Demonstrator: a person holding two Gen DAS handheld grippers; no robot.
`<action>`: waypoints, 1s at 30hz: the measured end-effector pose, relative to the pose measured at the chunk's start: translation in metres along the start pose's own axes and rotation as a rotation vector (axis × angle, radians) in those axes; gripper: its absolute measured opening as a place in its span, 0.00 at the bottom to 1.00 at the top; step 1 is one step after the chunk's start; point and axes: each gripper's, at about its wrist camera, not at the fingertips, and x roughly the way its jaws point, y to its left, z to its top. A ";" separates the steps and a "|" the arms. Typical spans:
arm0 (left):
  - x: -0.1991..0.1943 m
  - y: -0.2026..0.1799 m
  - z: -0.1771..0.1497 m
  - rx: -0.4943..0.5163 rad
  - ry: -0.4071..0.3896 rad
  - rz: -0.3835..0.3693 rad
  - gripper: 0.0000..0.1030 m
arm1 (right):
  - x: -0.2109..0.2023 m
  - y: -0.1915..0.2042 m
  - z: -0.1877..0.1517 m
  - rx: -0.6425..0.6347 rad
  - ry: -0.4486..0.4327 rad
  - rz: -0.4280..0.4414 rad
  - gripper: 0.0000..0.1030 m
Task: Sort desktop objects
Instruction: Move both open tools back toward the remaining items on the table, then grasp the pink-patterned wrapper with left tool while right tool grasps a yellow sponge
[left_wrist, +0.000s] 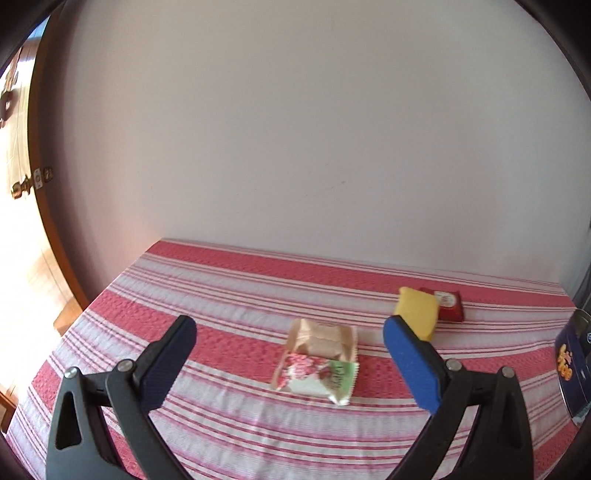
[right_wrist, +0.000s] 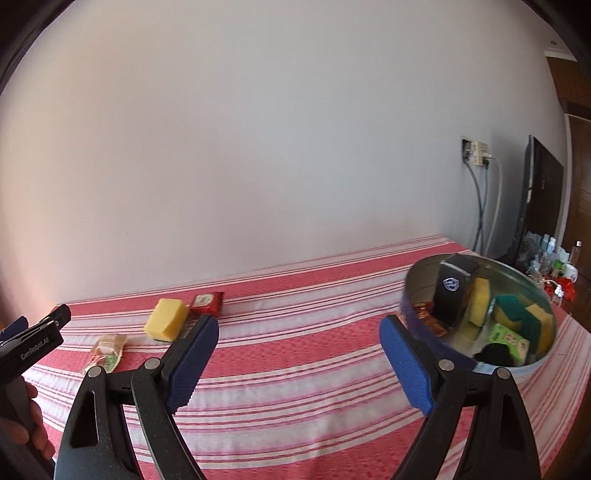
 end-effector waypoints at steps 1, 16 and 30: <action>0.009 0.008 0.002 -0.018 0.023 0.018 0.99 | 0.006 0.009 -0.001 -0.001 0.015 0.029 0.88; 0.107 -0.044 -0.016 0.147 0.319 0.072 0.99 | 0.072 0.076 -0.010 -0.045 0.147 0.172 0.88; 0.115 -0.026 -0.030 0.107 0.404 -0.074 0.71 | 0.133 0.092 -0.004 0.031 0.297 0.254 0.88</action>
